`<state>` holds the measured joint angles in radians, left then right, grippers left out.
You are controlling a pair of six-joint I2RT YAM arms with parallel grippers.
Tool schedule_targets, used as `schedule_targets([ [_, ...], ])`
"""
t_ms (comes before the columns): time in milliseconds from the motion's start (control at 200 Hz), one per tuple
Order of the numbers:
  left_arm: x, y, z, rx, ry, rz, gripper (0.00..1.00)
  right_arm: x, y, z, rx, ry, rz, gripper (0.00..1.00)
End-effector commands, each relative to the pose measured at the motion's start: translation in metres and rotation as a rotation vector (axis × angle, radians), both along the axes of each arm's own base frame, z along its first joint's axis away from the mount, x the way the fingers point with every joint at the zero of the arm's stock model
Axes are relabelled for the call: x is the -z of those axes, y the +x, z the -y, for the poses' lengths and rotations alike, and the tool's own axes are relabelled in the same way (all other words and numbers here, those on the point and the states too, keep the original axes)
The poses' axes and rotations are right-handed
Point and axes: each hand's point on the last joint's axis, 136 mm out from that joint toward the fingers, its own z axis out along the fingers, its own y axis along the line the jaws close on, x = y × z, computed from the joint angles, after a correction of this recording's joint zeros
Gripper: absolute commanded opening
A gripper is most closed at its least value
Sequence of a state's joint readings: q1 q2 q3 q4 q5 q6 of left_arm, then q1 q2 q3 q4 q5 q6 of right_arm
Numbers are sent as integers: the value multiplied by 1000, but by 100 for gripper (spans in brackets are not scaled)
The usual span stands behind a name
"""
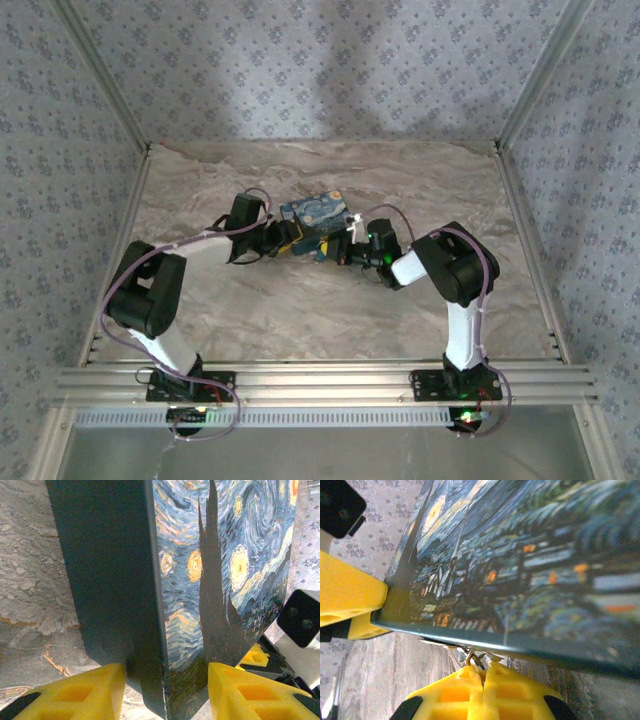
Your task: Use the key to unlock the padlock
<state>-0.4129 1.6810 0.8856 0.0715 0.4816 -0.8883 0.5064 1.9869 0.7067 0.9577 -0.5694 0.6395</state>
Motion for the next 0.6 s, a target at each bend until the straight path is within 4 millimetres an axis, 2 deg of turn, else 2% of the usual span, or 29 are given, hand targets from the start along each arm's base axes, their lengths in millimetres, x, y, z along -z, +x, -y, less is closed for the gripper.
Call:
schedule_targets([
  [0, 18, -18, -10, -15, 55, -74, 46, 5, -2, 6, 34, 12, -37, 1],
  [275, 28, -26, -11, -15, 57, -94, 46, -1, 4, 21, 114, 62, -58, 0],
  [595, 35, -35, -6, -3, 60, -110, 46, -18, 13, 28, 176, 132, -55, 0],
])
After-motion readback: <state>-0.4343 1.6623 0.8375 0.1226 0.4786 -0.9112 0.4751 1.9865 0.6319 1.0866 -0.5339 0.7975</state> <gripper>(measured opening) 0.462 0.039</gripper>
